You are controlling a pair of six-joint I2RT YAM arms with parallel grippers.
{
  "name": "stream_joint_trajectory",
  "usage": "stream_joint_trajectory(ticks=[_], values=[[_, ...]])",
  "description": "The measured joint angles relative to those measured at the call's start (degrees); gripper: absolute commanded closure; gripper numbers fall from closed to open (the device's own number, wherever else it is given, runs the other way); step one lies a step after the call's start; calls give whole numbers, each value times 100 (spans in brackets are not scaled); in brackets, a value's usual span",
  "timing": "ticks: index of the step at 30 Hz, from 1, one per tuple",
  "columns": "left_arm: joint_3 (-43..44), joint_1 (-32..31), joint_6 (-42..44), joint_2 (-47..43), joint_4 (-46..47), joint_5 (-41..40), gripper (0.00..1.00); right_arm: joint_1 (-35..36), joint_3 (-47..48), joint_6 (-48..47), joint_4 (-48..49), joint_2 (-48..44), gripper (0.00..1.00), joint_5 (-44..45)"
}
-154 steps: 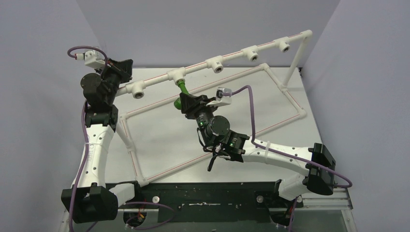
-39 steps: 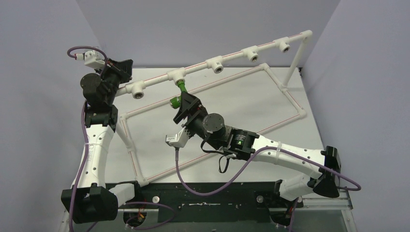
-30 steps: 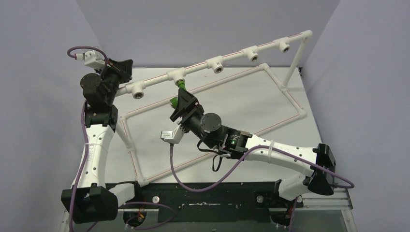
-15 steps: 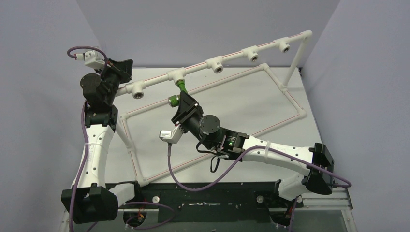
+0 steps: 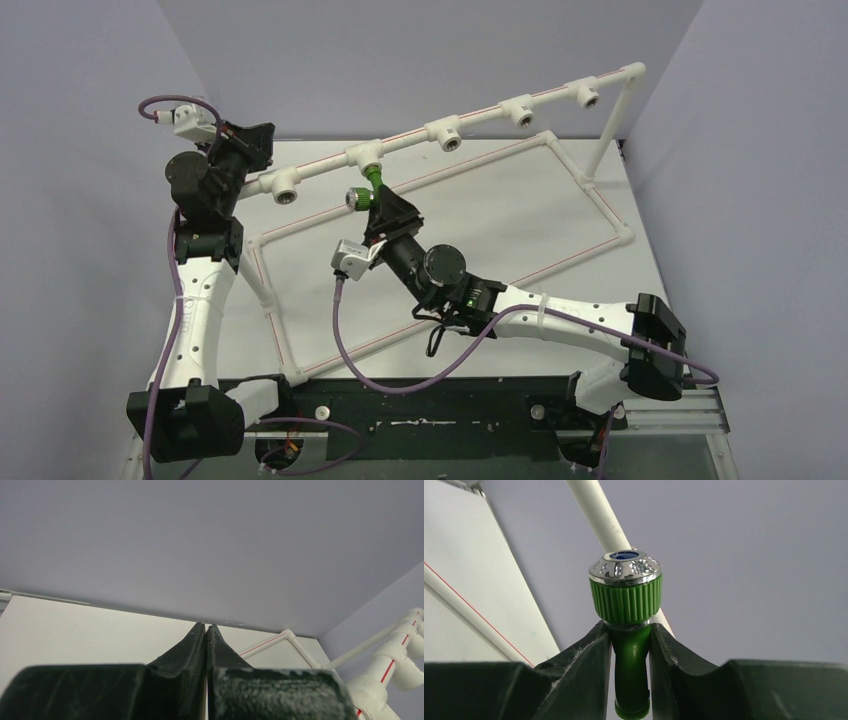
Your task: Install the water faucets
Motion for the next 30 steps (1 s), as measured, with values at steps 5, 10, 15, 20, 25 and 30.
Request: stream_joint_trajectory(ticks=[5,10,15,20,25,30], values=[[0,9,0,7,13,9,100,7,-37,1150,527,66,100,190],[0,13,-2,13,26,13,100,17,-55,2516,1086,188,100,540],[0,13,-2,13,26,33,100,-9,-203,3960,1873,278,100,907],[0,13,-2,13,28,50,100,-17,-227,5187,2337,382,100,1281],[0,13,-2,15,33,57,100,-50,-260,6459,2483,391,100,1582],[0,13,-4,22,48,66,100,-76,-282,7816,2490,389,100,1888]])
